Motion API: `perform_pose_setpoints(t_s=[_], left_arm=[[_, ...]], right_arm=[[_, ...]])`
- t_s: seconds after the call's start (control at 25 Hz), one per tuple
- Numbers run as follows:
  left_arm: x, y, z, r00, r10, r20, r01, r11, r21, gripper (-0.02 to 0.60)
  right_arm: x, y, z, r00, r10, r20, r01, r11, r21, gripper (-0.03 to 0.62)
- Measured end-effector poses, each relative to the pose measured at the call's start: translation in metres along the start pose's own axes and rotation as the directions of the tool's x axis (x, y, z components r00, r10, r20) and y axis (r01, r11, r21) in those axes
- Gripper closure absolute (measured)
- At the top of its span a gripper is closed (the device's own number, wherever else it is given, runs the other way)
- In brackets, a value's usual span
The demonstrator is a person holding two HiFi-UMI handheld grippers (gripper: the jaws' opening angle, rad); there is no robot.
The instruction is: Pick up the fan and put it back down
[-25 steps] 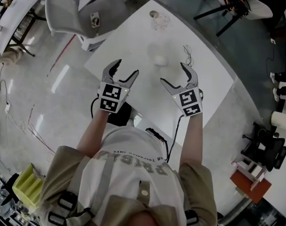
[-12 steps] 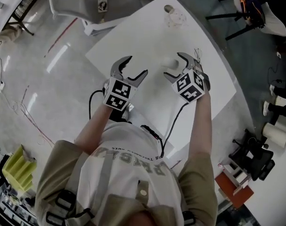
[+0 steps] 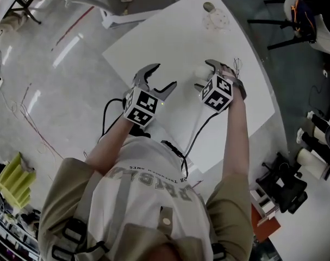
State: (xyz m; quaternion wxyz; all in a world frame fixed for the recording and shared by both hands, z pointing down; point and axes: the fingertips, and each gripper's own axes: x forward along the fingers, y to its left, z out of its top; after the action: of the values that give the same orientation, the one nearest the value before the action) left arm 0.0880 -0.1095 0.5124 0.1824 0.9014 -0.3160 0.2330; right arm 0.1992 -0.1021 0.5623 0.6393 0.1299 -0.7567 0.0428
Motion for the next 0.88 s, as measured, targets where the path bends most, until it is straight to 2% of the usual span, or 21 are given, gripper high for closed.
perform_pose_setpoints(t_s=[0.52,0.76,0.88], left_arm=[[0.006,-0.001,-0.014,1.000,-0.001,-0.022,0.001,1.000,-0.016,0.249],[0.005,0.000,-0.018,1.000,0.005,-0.028,-0.006,1.000,-0.021,0.249],[0.005,0.001,-0.020,1.000,0.008,-0.030,-0.009,1.000,-0.024,0.249]], right_arm=[[0.014,-0.005,-0.007,0.999,0.024,-0.042,-0.026,0.999,-0.041,0.215],[0.015,-0.007,-0.012,0.999,-0.016,-0.046,0.013,0.997,-0.078,0.346],[0.016,-0.008,-0.012,0.999,-0.026,-0.037,0.023,0.997,-0.077,0.368]])
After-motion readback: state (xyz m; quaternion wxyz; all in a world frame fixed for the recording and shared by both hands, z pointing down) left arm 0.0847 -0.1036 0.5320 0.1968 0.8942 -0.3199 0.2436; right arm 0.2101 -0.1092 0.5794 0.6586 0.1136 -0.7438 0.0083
